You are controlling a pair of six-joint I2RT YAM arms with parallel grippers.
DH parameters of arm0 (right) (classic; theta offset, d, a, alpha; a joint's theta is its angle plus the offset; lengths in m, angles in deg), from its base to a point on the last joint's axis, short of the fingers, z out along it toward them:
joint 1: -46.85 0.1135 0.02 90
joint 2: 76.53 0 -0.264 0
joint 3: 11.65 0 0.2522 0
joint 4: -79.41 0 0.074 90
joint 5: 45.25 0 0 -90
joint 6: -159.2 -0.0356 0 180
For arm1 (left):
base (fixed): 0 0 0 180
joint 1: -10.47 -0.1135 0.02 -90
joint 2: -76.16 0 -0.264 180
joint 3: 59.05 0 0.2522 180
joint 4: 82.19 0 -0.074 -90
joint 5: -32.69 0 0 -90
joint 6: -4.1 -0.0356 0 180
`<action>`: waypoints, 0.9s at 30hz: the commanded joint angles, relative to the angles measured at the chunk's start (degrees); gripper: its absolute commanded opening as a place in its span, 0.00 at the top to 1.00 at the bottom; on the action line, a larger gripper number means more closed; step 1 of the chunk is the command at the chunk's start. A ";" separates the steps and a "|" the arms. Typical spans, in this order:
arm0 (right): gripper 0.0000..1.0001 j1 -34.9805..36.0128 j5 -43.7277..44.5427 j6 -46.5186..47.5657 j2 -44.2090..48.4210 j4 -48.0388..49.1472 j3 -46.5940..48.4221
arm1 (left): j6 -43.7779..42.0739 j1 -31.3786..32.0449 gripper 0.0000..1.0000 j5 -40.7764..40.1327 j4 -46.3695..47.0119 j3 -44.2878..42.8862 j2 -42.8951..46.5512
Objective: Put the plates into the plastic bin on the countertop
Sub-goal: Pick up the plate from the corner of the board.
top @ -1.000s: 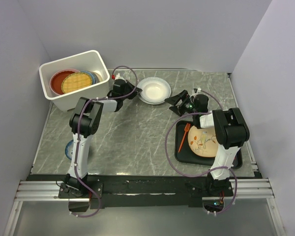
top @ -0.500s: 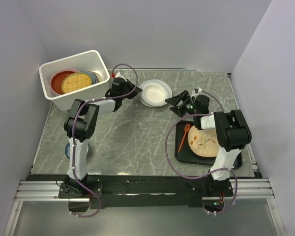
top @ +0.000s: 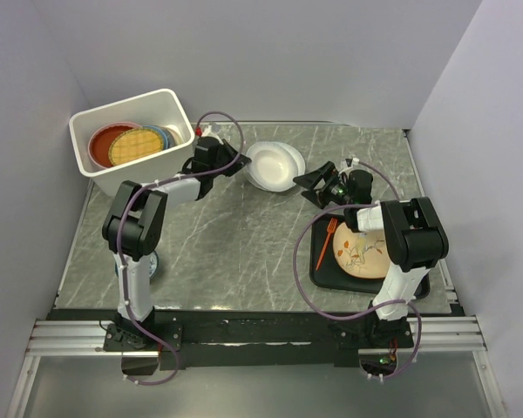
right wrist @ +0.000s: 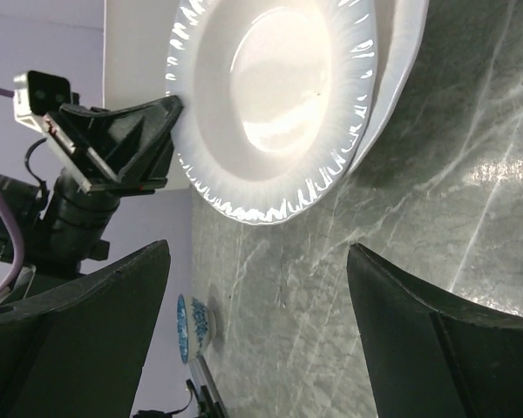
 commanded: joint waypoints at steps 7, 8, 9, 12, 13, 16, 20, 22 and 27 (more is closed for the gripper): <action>0.11 -0.35 -1.12 0.70 2.91 2.81 -0.73 | 0.25 -0.66 0.99 1.69 2.78 2.31 8.21; 0.11 -0.35 -1.12 0.53 2.91 2.98 -0.73 | 0.77 -0.66 0.99 1.78 2.87 2.32 8.73; 0.11 -0.35 -1.38 0.18 2.73 3.51 -0.73 | 1.04 -0.84 0.99 2.21 3.04 2.58 9.08; 0.11 -0.35 -2.17 -1.14 2.21 5.35 -1.08 | 2.09 -1.10 0.99 3.00 3.75 3.37 10.49; 0.11 -0.35 -2.26 -1.40 2.12 5.88 -1.26 | 2.45 -1.19 0.99 3.18 4.10 3.89 10.93; 0.11 -0.09 -2.88 -2.28 1.68 7.38 -2.13 | 3.85 -1.37 0.99 4.06 5.15 5.21 12.69; 0.12 0.26 -3.23 -2.72 1.33 8.43 -2.93 | 5.08 -1.37 0.99 5.29 6.38 6.62 14.71; 0.12 0.70 -3.40 -2.81 0.97 8.61 -2.84 | 5.70 -1.37 0.99 5.99 7.26 7.67 15.50; 0.12 2.11 -3.76 -3.25 0.27 9.22 -2.58 | 5.53 -1.37 0.99 5.82 7.53 9.43 17.43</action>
